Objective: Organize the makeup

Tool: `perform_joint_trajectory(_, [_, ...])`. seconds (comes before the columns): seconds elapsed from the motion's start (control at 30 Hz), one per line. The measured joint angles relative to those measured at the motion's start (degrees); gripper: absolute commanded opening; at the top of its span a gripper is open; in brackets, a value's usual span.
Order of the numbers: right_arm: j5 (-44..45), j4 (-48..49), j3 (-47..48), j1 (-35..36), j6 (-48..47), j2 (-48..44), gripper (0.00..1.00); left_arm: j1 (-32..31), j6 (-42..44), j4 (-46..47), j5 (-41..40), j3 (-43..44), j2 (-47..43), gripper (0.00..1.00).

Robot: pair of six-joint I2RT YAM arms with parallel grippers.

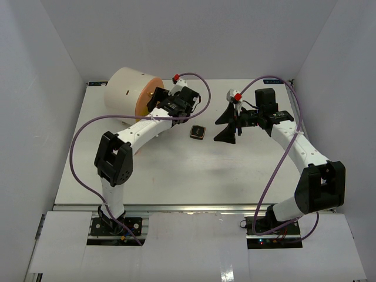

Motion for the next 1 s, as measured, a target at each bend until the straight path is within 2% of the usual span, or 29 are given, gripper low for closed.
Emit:
perform_joint_trajectory(0.1, [0.0, 0.0, 0.0, 0.0, 0.0, 0.0, 0.97, -0.3, -0.8, -0.3, 3.0, 0.2, -1.9, 0.6])
perform_joint_trajectory(0.2, [0.0, 0.0, 0.0, -0.1, 0.0, 0.0, 0.97, -0.4, -2.7, -0.9, 8.8, -2.4, -6.0, 0.23])
perform_joint_trajectory(0.23, [0.0, 0.0, 0.0, -0.1, 0.0, 0.0, 0.97, -0.4, -3.6, -0.9, 11.2, -4.1, -8.1, 0.16])
perform_joint_trajectory(0.4, [-0.1, 0.0, 0.0, -0.1, 0.0, 0.0, 0.97, 0.2, -8.5, -3.1, 22.7, -13.1, -19.1, 0.06])
perform_joint_trajectory(0.53, [-0.2, 0.0, 0.0, -0.2, 0.0, 0.0, 0.97, 2.3, -10.3, -3.7, 30.5, -18.5, -23.2, 0.02])
perform_joint_trajectory(0.77, [-0.3, 0.0, -0.6, -0.2, 0.0, 0.0, 0.97, 9.4, -10.5, -4.2, 41.4, -22.8, -21.7, 0.03])
perform_joint_trajectory(1.0, [-0.4, 0.0, -0.7, -0.5, 0.0, 0.0, 0.97, 12.3, -9.3, -2.8, 45.2, -22.0, -17.0, 0.06])
